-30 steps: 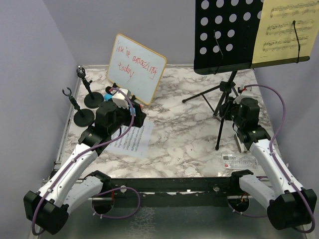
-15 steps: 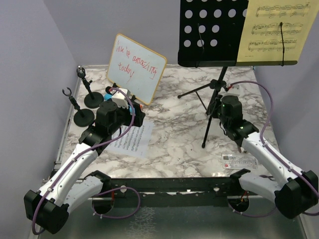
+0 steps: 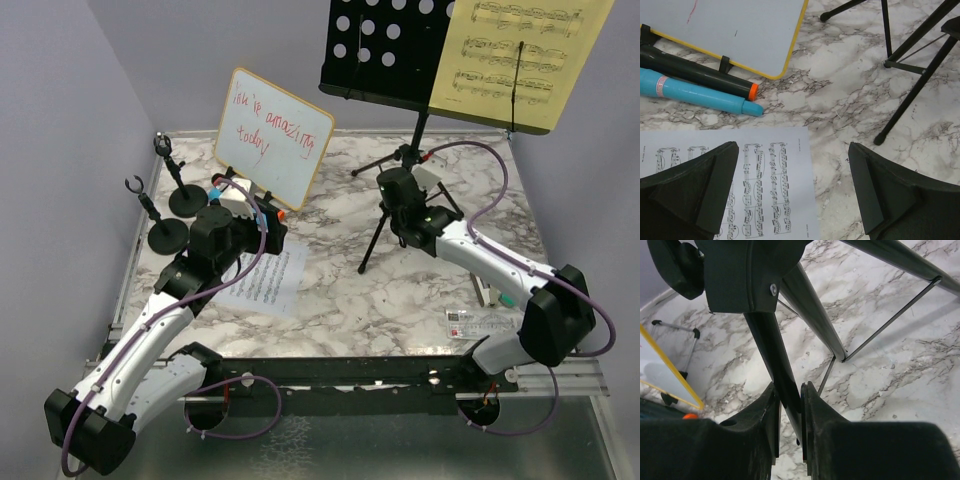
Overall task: Pack up the instrument practice props
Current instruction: Adjust the music stand at the center of the board, then pick up the sheet music from the music stand.
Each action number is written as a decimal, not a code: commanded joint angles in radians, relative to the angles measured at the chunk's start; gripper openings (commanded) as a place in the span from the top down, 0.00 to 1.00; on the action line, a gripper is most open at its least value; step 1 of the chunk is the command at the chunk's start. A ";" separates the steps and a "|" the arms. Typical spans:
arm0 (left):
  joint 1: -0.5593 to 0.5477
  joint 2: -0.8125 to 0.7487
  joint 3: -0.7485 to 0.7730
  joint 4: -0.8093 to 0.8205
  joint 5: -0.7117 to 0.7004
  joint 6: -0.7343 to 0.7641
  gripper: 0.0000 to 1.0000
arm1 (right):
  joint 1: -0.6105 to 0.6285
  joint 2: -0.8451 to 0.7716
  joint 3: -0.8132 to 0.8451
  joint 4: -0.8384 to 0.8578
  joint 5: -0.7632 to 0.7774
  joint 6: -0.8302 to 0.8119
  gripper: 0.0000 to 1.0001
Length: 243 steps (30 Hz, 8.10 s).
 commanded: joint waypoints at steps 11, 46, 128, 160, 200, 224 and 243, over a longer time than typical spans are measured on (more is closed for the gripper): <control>-0.005 -0.033 -0.024 0.024 -0.011 -0.018 0.01 | 0.069 0.143 0.126 -0.017 0.081 0.278 0.92; 0.016 -0.001 -0.032 0.056 0.086 -0.025 0.01 | 0.137 0.136 -0.163 0.352 -0.297 0.117 0.14; -0.336 0.834 1.349 0.201 0.270 -0.217 0.21 | -0.963 -0.413 0.478 0.025 -1.407 -0.269 0.02; -0.425 1.165 1.628 0.347 0.262 -0.331 0.51 | -0.963 -0.182 0.649 0.096 -1.550 -0.275 0.15; -0.429 1.050 1.396 0.540 0.111 -0.213 1.00 | -0.963 -0.232 0.641 -0.014 -1.250 -0.382 0.57; -0.430 1.056 1.381 0.497 -0.013 -0.192 1.00 | -0.963 -0.430 0.640 -0.185 -0.888 -0.497 0.99; -0.430 1.018 1.304 0.527 -0.071 -0.222 0.55 | -0.963 -0.592 0.462 -0.250 -0.652 -0.410 0.99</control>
